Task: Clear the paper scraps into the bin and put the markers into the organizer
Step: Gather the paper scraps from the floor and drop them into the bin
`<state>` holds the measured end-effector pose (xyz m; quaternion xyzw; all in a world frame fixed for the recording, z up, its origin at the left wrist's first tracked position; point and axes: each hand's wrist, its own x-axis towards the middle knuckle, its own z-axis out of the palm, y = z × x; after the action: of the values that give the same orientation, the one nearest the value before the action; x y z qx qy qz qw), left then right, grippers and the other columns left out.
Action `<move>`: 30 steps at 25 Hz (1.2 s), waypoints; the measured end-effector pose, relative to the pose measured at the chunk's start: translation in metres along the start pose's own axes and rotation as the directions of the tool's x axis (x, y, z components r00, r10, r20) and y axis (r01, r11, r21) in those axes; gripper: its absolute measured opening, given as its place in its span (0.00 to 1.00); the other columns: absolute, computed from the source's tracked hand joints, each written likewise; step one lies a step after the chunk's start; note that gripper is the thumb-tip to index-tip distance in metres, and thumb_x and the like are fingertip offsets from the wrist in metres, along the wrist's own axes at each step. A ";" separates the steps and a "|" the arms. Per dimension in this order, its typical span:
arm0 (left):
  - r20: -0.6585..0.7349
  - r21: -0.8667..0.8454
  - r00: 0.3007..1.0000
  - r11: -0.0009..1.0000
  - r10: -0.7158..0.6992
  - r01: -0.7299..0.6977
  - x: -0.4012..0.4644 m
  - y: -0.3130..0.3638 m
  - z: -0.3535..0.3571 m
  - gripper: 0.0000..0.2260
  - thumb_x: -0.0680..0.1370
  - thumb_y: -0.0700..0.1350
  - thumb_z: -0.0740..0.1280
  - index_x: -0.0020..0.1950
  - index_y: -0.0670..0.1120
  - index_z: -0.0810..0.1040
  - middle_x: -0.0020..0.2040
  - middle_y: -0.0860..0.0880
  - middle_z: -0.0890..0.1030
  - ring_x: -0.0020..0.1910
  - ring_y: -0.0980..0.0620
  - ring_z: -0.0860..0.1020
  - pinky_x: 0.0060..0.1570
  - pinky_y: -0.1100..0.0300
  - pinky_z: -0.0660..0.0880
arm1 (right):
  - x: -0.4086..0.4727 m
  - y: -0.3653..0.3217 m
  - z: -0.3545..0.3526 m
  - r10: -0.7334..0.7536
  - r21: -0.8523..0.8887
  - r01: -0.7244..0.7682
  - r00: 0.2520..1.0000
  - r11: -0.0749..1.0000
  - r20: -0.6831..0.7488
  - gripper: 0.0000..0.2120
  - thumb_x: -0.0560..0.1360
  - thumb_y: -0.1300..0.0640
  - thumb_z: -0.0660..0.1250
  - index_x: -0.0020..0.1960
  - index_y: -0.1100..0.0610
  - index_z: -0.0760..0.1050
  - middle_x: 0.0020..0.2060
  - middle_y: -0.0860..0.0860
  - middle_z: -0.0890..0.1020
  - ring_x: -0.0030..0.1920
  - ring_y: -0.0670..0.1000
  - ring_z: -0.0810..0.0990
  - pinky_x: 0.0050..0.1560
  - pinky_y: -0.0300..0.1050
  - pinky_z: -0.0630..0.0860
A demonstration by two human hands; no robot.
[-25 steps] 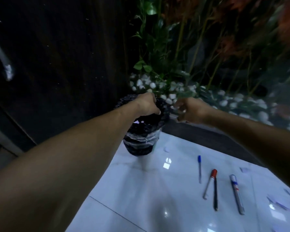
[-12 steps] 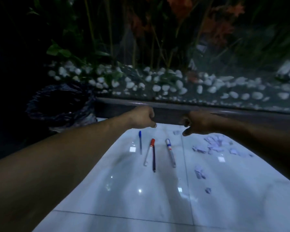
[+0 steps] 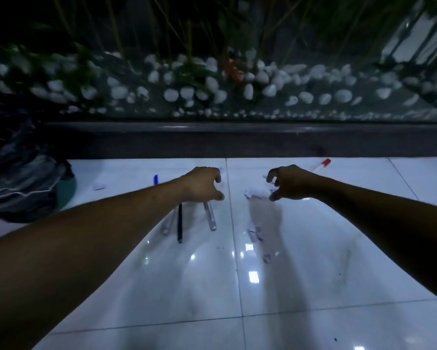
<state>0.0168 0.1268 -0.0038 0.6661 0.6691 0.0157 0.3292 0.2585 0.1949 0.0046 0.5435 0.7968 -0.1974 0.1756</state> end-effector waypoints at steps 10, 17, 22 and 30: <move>-0.189 -0.063 0.957 0.975 -0.222 0.214 0.095 0.031 0.059 0.38 0.74 0.53 0.72 0.78 0.44 0.58 0.76 0.39 0.58 0.75 0.39 0.59 0.70 0.49 0.65 | 0.042 0.077 0.034 0.233 0.229 -0.180 0.944 0.957 -0.232 0.30 0.75 0.42 0.70 0.70 0.56 0.68 0.64 0.59 0.74 0.59 0.60 0.77 0.55 0.51 0.75; -0.130 -0.129 0.990 0.989 0.048 -0.065 0.088 0.053 0.100 0.31 0.76 0.52 0.70 0.75 0.44 0.64 0.75 0.42 0.64 0.74 0.43 0.63 0.72 0.53 0.63 | 0.050 0.053 0.056 0.090 0.175 -0.054 0.974 0.983 -0.208 0.25 0.72 0.40 0.71 0.63 0.51 0.73 0.57 0.54 0.78 0.52 0.54 0.78 0.53 0.53 0.79; -0.174 -0.097 0.970 0.977 0.169 -0.188 0.075 0.049 0.097 0.25 0.77 0.50 0.69 0.72 0.49 0.66 0.69 0.46 0.68 0.64 0.46 0.72 0.59 0.57 0.71 | 0.038 0.053 0.054 0.039 0.232 0.006 0.981 0.973 -0.188 0.20 0.77 0.40 0.65 0.63 0.52 0.74 0.51 0.53 0.83 0.44 0.51 0.81 0.44 0.44 0.76; -0.130 -0.004 0.991 1.000 0.028 -0.029 0.091 0.038 0.076 0.37 0.76 0.57 0.69 0.79 0.48 0.57 0.79 0.45 0.59 0.76 0.44 0.60 0.72 0.50 0.63 | 0.019 0.147 0.044 0.401 0.192 -0.359 0.875 0.913 -0.270 0.21 0.79 0.50 0.64 0.70 0.54 0.69 0.63 0.57 0.74 0.59 0.58 0.77 0.56 0.50 0.78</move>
<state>0.0949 0.1813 -0.0839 0.6722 0.6795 0.0656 0.2865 0.3926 0.2364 -0.0606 0.7240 0.6762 -0.1272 0.0490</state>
